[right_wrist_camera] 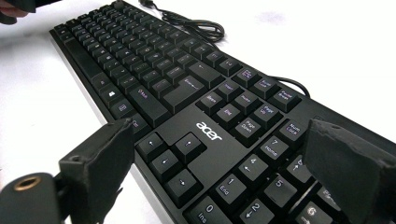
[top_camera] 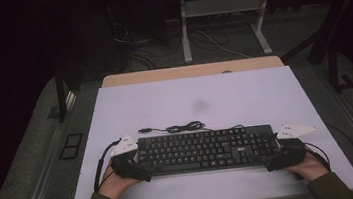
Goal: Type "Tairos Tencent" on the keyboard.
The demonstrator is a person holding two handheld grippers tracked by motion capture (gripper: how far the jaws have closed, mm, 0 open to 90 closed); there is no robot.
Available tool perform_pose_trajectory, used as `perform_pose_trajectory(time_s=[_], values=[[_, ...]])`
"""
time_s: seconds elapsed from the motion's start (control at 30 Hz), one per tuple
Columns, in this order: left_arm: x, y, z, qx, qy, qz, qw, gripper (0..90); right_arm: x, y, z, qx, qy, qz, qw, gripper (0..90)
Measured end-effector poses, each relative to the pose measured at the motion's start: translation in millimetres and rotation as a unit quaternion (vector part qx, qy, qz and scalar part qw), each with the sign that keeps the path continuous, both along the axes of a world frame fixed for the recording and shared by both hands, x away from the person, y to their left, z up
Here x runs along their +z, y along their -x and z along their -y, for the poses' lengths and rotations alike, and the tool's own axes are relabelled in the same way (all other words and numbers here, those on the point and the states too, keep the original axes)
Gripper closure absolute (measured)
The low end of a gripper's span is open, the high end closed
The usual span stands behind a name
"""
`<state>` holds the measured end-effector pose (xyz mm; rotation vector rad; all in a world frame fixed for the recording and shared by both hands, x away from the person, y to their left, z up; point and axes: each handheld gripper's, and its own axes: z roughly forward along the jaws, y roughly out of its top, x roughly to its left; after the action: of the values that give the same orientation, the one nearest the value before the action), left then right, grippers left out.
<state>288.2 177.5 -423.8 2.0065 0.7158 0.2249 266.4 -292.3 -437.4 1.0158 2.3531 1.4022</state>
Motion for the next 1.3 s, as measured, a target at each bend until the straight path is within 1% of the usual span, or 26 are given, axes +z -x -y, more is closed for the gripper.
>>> perform_pose_trajectory(time_s=[0.2,0.3,0.33,0.5,0.57,0.77,0.93,1.03,1.17,1.2,1.3], values=[[1.2,-0.7,-0.2,0.002,0.003,0.0,1.0,0.0,0.6,-2.4,0.1,0.002,-0.006,0.0,1.0,8.8],[2.6,-0.5,-1.2,0.005,0.002,0.002,1.0,0.0,2.0,-3.9,-1.3,0.004,-0.016,-0.003,0.9999,8.8],[3.0,-0.5,-1.6,0.006,0.005,0.004,1.0,0.0,2.5,-4.4,-2.3,0.005,-0.016,-0.002,0.9999,8.8],[3.6,-0.7,-2.4,0.004,0.006,0.003,1.0,0.0,6.2,-5.8,-9.5,0.013,-0.015,0.003,0.9998,8.8],[3.6,-0.6,-2.2,0.003,0.006,0.003,1.0,0.0,7.4,-7.0,-12.0,0.014,-0.02,0.0,0.9997,8.8],[4.0,-0.8,-1.0,0.002,0.004,0.003,1.0,0.0,12.1,-10.2,-18.6,0.02,-0.024,0.006,0.9995,8.8],[4.2,-2.0,0.4,0.002,0.007,0.003,1.0,0.0,14.1,-11.5,-21.5,0.018,-0.027,0.004,0.9995,8.8],[5.3,-2.8,1.2,0.001,0.005,0.005,1.0,0.0,15.3,-12.8,-23.5,0.017,-0.032,0.001,0.9993,9.6],[4.7,-3.8,2.4,0.002,0.007,0.005,1.0,0.0,16.8,-15.1,-27.2,0.023,-0.031,0.004,0.9992,9.6],[4.7,-4.0,2.5,0.001,0.007,0.005,1.0,0.0,17.1,-15.4,-28.6,0.022,-0.033,0.001,0.9992,9.6],[5.2,-4.9,2.9,0.002,0.007,0.005,1.0,0.0,17.0,-17.1,-31.4,0.024,-0.031,0.001,0.9992,9.6]])
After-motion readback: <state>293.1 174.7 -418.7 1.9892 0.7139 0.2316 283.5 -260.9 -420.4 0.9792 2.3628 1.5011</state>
